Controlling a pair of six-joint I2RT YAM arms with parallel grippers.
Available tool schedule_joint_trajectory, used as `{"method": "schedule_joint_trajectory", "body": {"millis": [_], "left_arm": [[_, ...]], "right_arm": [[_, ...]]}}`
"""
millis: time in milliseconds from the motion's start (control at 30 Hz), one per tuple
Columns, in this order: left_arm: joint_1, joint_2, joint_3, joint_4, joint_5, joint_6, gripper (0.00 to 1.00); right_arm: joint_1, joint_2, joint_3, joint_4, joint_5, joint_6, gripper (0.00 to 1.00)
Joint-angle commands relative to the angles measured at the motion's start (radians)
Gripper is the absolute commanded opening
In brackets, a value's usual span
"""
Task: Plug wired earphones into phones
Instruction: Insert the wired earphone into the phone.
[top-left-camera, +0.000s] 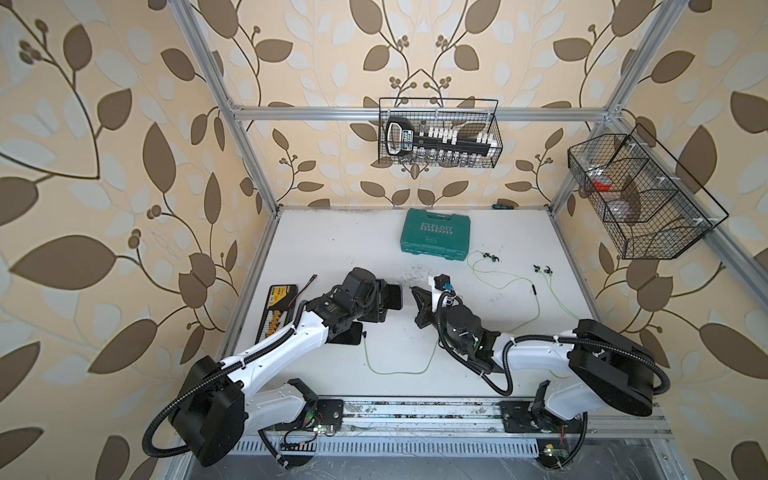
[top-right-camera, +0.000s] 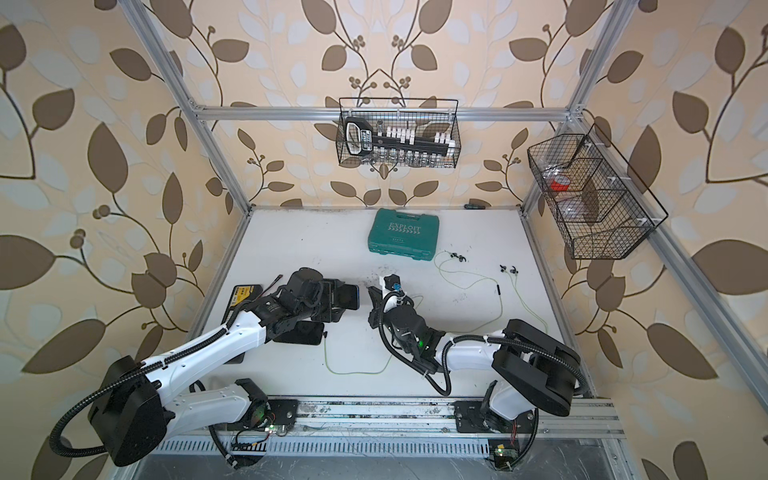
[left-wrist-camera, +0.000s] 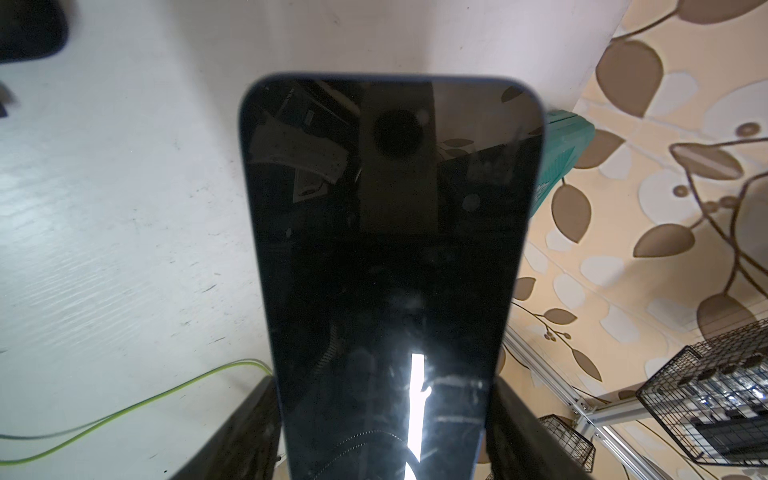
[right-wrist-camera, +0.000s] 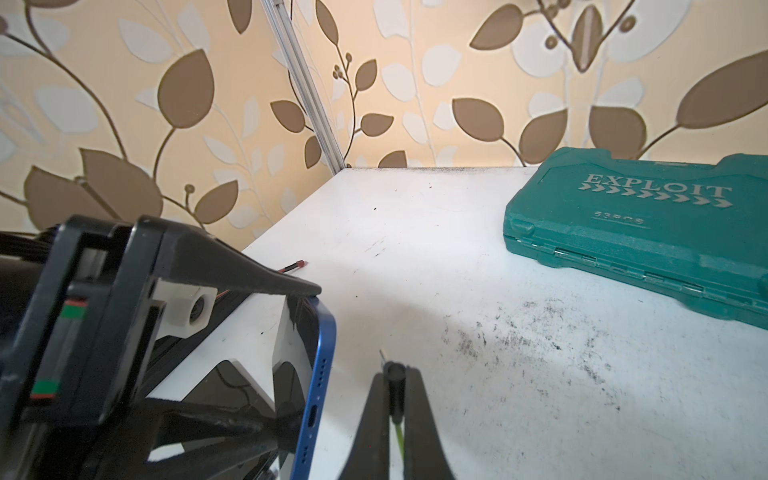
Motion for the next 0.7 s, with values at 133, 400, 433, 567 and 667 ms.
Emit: {"method": "schedule_joint_trajectory", "body": {"millis": [133, 400, 433, 567, 667], "left_arm": [[-0.015, -0.027, 0.068, 0.012, -0.08, -0.018, 0.42], [-0.016, -0.027, 0.093, -0.032, -0.141, -0.006, 0.41], [-0.018, -0.027, 0.098, -0.039, -0.147, 0.001, 0.41], [-0.021, -0.024, 0.104, -0.054, -0.159, 0.017, 0.4], [-0.025, -0.021, 0.104, -0.05, -0.167, 0.026, 0.4]], "right_arm": [[0.048, 0.017, 0.038, -0.056, 0.029, 0.021, 0.0], [0.109, 0.035, 0.098, -0.152, 0.209, 0.104, 0.0], [0.11, 0.037, 0.109, -0.174, 0.225, 0.126, 0.0], [0.11, 0.035, 0.128, -0.226, 0.241, 0.175, 0.0], [0.109, 0.024, 0.107, -0.185, 0.185, 0.169, 0.0]]}}
